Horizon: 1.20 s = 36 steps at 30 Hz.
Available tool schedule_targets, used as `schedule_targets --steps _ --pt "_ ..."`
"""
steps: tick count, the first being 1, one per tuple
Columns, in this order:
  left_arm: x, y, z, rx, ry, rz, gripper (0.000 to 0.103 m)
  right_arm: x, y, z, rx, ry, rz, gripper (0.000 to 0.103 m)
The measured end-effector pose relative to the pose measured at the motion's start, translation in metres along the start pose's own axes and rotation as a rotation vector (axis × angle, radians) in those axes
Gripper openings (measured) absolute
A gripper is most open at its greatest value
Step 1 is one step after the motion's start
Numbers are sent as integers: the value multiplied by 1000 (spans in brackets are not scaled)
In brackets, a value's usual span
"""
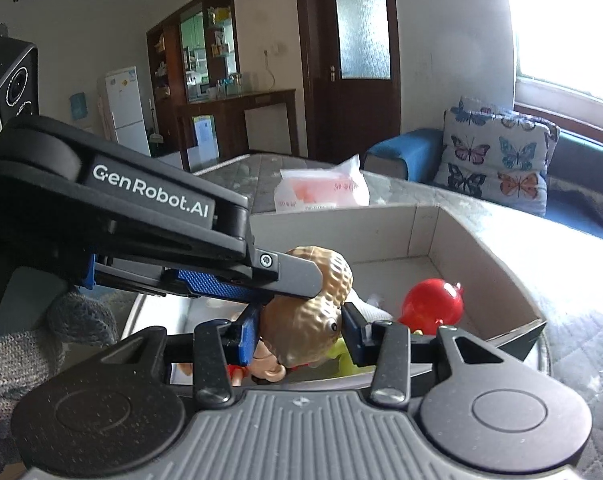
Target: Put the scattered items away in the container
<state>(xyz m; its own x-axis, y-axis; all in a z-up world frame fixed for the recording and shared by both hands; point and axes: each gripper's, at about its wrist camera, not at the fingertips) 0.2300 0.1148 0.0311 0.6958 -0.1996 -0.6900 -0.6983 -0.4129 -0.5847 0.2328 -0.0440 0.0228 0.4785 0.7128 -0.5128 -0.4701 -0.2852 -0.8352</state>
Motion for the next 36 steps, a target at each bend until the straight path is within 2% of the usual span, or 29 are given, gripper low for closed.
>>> schedule_targets --steps 5,11,13,22,24,28,30,36 --pt "13 2 5 -2 -15 14 34 9 7 -5 4 3 18 43" --pt "9 4 4 14 -41 -2 34 5 11 2 -21 9 13 45" --pt "6 4 4 16 -40 -8 34 3 11 5 -19 10 8 51" --pt "-10 11 3 15 -41 -29 34 -15 12 8 -28 21 -17 59" --pt "-15 14 2 18 -39 -35 34 -21 13 11 -28 20 -22 65" --pt "-29 22 -1 37 -38 -53 34 -33 17 18 -35 19 -33 71" --pt "-36 27 -3 43 -39 -63 34 -40 19 20 -34 19 -38 78" --pt "-54 46 -9 73 -32 -72 34 -60 32 31 -33 25 -40 85"
Point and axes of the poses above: each gripper's, at about its wrist camera, not at the fingertips, and x roughly the way its jaws point, z to its left, y to its underside, and after that the axes turned 13 degrees about -y, right-handed
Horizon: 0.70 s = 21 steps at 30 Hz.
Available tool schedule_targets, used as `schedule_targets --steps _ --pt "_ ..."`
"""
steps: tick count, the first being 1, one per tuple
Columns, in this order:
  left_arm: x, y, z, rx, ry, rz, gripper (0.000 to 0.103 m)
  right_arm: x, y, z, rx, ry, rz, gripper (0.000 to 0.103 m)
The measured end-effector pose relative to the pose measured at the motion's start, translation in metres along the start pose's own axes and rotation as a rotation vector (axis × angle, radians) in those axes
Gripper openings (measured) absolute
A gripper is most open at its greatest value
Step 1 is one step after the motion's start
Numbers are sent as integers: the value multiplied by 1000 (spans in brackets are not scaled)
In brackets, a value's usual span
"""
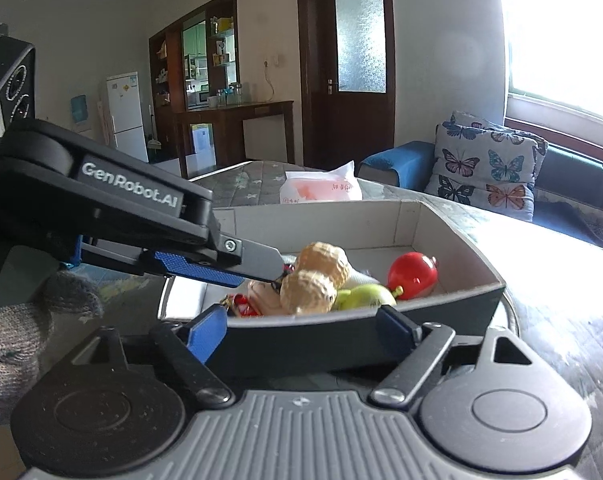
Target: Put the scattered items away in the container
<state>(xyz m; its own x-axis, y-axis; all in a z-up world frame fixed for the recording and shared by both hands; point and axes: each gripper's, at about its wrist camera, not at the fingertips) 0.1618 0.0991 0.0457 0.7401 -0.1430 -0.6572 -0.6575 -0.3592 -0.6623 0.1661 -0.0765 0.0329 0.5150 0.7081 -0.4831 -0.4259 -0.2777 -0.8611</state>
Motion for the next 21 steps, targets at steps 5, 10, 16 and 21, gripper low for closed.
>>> schedule_targets --steps 5,10,16,21 --pt "-16 21 -6 23 -10 -3 34 -14 14 7 14 0 7 89" --pt "-30 39 -10 45 -21 -7 34 -30 29 13 17 16 13 95" --pt "-36 62 -13 74 -54 23 34 -44 45 16 49 30 19 98" --pt "-36 76 -12 93 -93 44 34 -52 55 19 57 44 31 100"
Point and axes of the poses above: each gripper's, at about its wrist camera, not at the fingertips, and x roughly the way its jaws point, z to its left, y to its underside, and after that the axes turned 13 degrees about -y, right-handed
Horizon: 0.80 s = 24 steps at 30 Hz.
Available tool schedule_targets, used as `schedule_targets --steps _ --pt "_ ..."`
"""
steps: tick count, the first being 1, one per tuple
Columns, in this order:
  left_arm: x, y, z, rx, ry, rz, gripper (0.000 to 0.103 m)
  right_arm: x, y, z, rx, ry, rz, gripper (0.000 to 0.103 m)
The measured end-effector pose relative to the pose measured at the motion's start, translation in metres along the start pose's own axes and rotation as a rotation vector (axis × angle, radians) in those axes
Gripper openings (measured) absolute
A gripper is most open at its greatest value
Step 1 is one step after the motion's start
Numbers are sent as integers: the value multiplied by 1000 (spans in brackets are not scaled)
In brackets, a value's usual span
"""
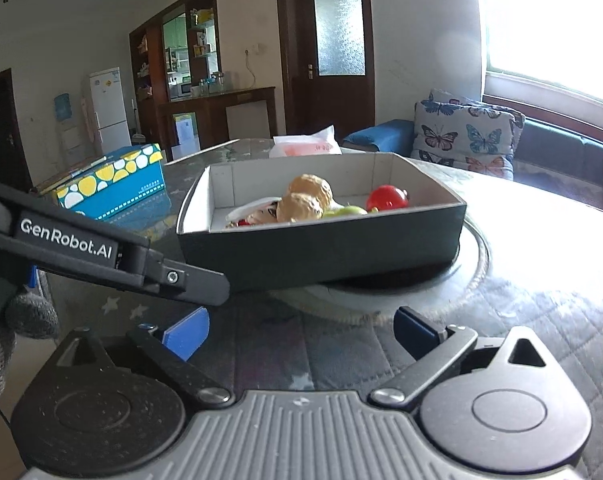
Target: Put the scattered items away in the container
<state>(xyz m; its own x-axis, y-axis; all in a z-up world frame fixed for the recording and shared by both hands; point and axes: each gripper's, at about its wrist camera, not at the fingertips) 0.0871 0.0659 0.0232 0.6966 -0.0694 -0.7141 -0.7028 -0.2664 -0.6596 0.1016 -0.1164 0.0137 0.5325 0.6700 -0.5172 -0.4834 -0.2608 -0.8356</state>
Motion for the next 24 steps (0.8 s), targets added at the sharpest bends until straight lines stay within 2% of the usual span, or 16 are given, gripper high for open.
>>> schedule_targets --steps 3,17,24 --pt "0 5 -1 13 -17 4 34 -2 5 2 8 4 6 103" --pt "5 21 -7 92 -125 15 34 -5 23 5 41 8 36 103" --pt "3 24 -11 138 -188 -14 34 -3 26 4 52 8 42 103"
Point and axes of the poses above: each gripper's, at about its wrist camera, not at the fingertips, and x roughly the way its jaws point, z to its left, y to its underside, and after that the axes turned 13 degrees about -y, right-handed
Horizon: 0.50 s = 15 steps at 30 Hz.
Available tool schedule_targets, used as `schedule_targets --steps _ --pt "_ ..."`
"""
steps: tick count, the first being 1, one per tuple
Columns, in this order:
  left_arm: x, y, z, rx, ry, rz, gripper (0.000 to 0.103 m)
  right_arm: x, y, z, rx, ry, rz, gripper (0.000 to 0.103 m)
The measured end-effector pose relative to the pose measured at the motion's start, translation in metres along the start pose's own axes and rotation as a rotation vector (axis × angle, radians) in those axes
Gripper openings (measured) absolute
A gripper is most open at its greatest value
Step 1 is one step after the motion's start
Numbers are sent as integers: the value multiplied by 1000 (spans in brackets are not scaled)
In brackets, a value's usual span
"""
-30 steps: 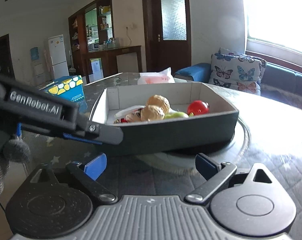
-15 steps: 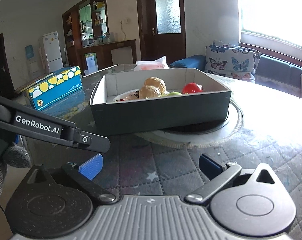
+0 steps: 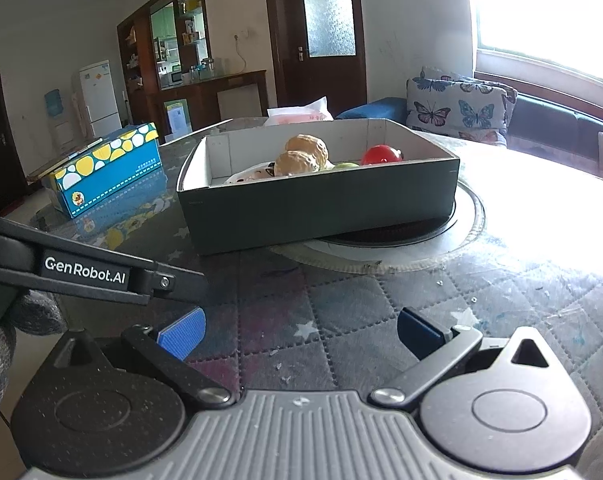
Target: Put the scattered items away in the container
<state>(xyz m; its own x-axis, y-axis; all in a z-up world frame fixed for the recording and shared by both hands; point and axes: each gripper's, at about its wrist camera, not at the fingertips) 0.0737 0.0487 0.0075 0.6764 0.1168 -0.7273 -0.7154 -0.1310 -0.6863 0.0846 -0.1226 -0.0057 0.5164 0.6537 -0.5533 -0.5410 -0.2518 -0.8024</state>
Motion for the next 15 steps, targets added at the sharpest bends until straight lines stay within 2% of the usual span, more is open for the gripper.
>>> schedule_targets --steps 7,15 --pt "0 3 -3 39 -55 -16 34 3 4 0 10 -3 12 103" --pt "0 4 -4 52 -62 -7 34 4 2 0 15 -3 10 103"
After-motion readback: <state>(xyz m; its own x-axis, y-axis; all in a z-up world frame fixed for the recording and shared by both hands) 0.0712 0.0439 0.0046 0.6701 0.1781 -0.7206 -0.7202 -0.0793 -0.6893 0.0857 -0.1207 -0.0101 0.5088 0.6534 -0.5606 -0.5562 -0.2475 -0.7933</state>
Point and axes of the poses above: each gripper's, at about its wrist camera, not at the fingertips, and x roughly the way its jaws point, z to its left, y to its underside, and after that the axes turned 13 degrees about -y, right-handed
